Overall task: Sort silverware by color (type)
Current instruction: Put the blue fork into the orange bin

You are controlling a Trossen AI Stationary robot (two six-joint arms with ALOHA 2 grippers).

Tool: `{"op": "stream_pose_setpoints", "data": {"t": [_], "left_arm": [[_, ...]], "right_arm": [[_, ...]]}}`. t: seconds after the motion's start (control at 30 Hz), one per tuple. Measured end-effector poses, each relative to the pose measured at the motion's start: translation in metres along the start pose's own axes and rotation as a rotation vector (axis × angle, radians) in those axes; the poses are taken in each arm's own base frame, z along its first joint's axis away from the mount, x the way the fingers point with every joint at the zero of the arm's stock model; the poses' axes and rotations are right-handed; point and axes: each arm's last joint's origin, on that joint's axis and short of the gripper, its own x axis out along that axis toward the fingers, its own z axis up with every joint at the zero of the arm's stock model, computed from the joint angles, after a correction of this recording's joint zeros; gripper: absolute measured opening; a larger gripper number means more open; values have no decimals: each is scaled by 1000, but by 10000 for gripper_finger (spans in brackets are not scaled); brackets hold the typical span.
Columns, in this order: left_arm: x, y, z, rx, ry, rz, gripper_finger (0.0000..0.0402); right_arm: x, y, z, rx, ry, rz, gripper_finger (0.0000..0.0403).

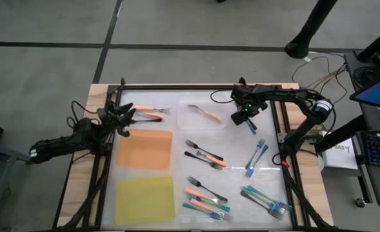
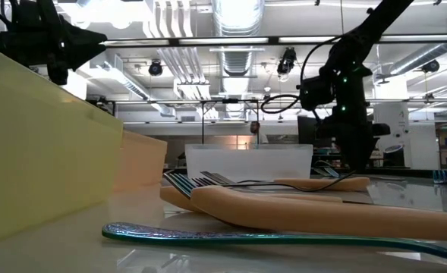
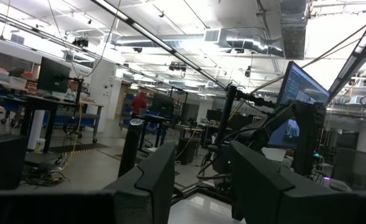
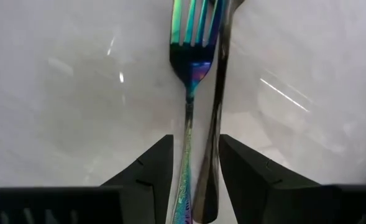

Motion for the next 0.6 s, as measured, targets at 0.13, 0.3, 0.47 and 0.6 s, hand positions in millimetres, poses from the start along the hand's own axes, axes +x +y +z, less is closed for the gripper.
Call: {"op": "stream_pose_setpoints", "data": {"t": [0.13, 0.3, 0.47, 0.6], "left_arm": [[0, 0, 0, 0, 0, 0, 132], [0, 0, 0, 0, 0, 0, 132], [0, 0, 0, 0, 0, 0, 132], [0, 0, 0, 0, 0, 0, 132]], "right_arm": [[2, 3, 2, -4, -5, 40, 121], [5, 5, 3, -16, -8, 43, 121], [7, 5, 3, -22, -2, 41, 121], [7, 6, 4, -27, -4, 41, 121]]}}
